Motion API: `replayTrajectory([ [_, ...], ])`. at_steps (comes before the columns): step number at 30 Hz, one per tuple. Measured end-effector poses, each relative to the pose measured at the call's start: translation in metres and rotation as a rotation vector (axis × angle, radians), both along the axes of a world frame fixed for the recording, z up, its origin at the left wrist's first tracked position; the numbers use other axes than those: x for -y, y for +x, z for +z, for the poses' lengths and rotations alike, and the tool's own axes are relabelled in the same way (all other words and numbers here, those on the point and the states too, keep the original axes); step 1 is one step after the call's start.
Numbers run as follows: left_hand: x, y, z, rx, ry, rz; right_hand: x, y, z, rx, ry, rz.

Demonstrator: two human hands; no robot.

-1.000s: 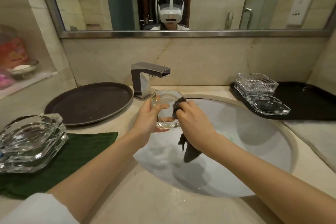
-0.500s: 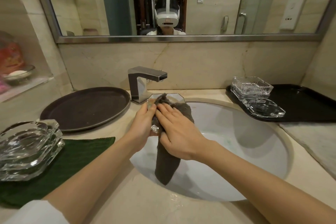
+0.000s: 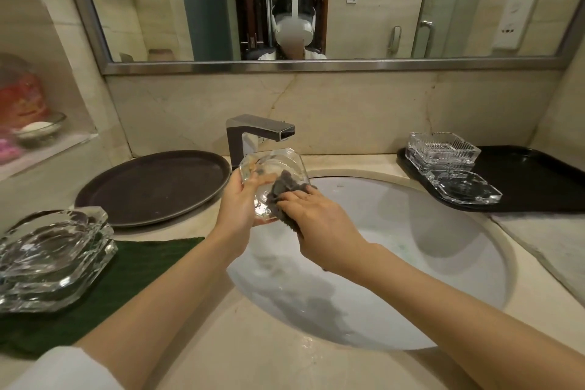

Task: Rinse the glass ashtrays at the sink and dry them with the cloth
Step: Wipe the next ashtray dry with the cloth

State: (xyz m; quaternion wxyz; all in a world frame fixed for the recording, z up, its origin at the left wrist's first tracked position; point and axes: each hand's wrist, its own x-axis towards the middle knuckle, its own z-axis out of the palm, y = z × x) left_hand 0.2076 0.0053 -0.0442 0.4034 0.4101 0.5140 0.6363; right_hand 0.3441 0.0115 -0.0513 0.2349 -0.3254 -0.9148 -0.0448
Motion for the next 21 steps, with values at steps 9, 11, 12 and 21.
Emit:
replayTrajectory([
  [9,0.001,0.012,-0.005,-0.011,-0.085,-0.087,0.0,-0.004,0.006,0.152,-0.033,0.016],
  [11,0.001,0.013,-0.005,-0.022,-0.093,-0.091,-0.003,-0.002,0.0,0.22,0.042,-0.067],
  [12,0.001,0.014,-0.005,-0.035,-0.096,-0.09,-0.004,-0.002,-0.002,0.241,0.066,-0.117],
  [21,0.0,0.008,0.0,-0.093,-0.04,0.005,-0.013,0.009,-0.015,0.164,0.285,-0.212],
])
